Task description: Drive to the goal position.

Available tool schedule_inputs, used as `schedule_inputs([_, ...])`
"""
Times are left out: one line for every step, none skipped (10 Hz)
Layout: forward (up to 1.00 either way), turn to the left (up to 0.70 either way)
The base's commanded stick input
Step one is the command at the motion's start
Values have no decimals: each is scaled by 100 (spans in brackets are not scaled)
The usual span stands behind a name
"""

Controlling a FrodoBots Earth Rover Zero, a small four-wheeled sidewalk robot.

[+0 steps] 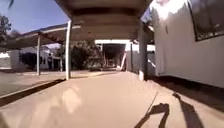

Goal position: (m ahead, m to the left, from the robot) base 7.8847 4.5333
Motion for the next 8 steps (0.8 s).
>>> schedule_inputs([70, 0])
schedule_inputs([70, 0])
schedule_inputs([70, 0])
schedule_inputs([70, 0])
schedule_inputs([70, 0])
schedule_inputs([70, 2])
schedule_inputs([70, 11])
schedule_inputs([70, 27])
